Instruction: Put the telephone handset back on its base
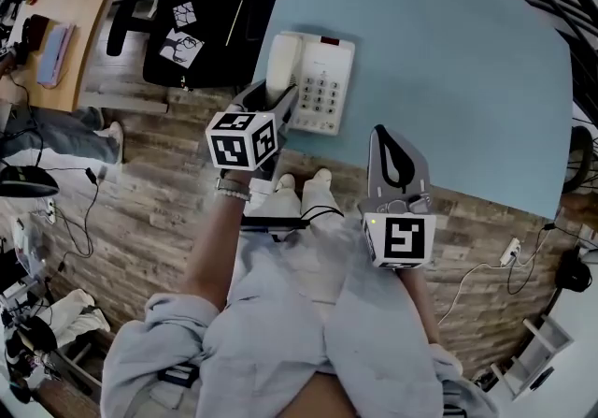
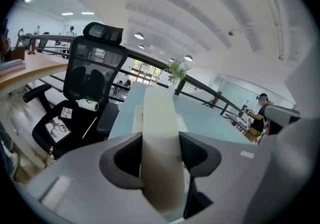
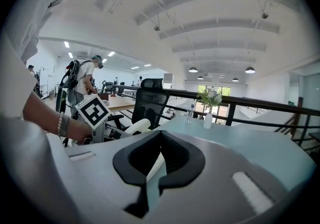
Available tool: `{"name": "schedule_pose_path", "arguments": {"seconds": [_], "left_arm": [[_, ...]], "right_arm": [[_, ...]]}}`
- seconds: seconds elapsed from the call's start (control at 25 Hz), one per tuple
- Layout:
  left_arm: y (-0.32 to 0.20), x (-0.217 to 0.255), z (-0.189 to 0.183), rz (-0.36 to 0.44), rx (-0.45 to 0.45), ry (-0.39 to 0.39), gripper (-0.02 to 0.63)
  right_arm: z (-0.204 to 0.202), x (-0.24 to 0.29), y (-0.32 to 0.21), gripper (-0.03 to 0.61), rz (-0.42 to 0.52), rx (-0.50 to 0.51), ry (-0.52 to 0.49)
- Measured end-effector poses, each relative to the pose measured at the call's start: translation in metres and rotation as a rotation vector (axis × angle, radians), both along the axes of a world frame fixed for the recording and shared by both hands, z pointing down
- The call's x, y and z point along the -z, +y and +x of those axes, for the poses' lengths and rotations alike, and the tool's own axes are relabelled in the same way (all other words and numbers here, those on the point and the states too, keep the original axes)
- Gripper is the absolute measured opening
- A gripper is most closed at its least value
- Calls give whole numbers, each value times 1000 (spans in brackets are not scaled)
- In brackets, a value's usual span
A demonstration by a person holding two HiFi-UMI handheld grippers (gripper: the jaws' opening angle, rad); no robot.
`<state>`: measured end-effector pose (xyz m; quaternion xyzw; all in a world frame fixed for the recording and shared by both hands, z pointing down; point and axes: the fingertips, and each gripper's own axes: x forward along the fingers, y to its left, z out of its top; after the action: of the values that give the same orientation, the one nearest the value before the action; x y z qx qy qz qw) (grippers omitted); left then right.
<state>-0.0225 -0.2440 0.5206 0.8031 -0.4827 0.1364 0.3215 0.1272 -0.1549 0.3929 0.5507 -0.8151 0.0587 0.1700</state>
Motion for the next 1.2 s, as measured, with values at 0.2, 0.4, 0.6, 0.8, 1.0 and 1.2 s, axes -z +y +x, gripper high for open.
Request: {"name": "schedule_pose_path", "arguments": {"seconds": [0.2,0.4,0.6,0.8,1.0,1.2], "left_arm": [[-4,-15,1,-37,17,-24,215],[-11,-23,1,-63,41,-26,216],[-17,-29,0,-91,56,-45,216],[-19,-34,2,-111,56,-55,216],[-19,-35,2,-114,59,-78,216],[-20,-36,4,-118,69,-103,218]], "right_arm": [[0,-2,-4,6,-11,17,11],[3,-6,-8,6,-28,24,11],[0,-7,-11,6,-31,34,11],[-1,-10,-12,6,-37,36,5],[-2,-10,-12,6,-34,43,7],[-2,-10,-13,6,-26,37,-5]]}}
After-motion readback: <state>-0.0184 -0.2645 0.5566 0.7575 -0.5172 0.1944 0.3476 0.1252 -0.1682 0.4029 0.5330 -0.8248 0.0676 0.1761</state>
